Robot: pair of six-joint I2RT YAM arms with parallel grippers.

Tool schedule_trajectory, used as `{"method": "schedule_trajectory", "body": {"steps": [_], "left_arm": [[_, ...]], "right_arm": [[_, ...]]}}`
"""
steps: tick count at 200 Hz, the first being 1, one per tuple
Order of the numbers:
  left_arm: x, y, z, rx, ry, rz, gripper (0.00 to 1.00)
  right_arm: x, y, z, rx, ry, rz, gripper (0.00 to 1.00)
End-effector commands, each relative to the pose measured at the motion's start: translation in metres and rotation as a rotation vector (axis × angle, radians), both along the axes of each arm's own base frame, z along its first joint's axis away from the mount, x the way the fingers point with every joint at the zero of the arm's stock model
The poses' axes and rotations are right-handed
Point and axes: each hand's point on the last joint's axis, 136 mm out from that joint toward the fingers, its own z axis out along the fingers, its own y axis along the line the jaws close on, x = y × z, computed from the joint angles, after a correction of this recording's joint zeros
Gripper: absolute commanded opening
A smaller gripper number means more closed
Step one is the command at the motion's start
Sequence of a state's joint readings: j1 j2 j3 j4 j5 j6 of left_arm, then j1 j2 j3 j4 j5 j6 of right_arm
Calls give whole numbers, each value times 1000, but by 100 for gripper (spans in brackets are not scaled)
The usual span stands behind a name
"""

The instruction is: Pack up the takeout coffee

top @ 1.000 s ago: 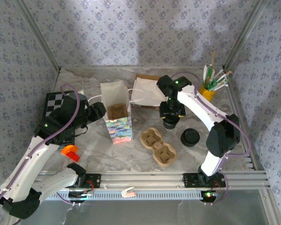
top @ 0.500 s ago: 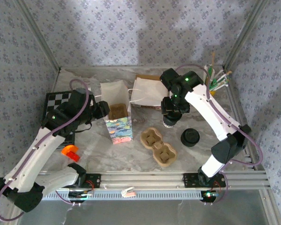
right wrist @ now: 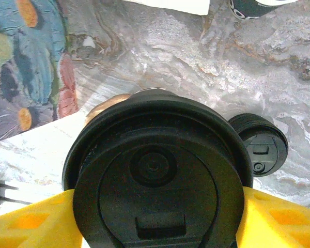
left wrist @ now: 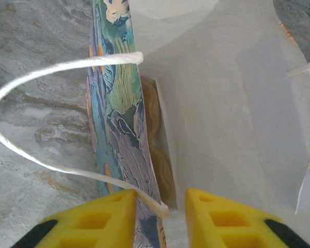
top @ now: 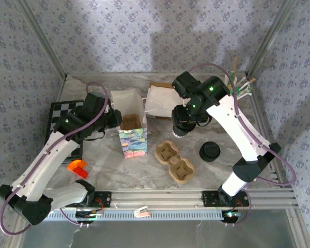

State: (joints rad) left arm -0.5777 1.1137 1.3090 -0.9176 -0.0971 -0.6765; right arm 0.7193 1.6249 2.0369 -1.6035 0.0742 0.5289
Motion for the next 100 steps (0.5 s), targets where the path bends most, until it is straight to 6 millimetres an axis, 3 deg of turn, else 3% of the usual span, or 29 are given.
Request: {"method": "schedule_trajectory", "body": {"steps": [1,37,100], "left_arm": [[4,-1,14,1,-34,-16,25],[4,1,19,33,-38,-29,15],[5,2,18,83,-12,-50,10]], "right_arm": [[-8,0,5,-14,23,0,68],[-12,12,22,31,-7,29,68],[-18,38,45,115,-44,85,68]]}}
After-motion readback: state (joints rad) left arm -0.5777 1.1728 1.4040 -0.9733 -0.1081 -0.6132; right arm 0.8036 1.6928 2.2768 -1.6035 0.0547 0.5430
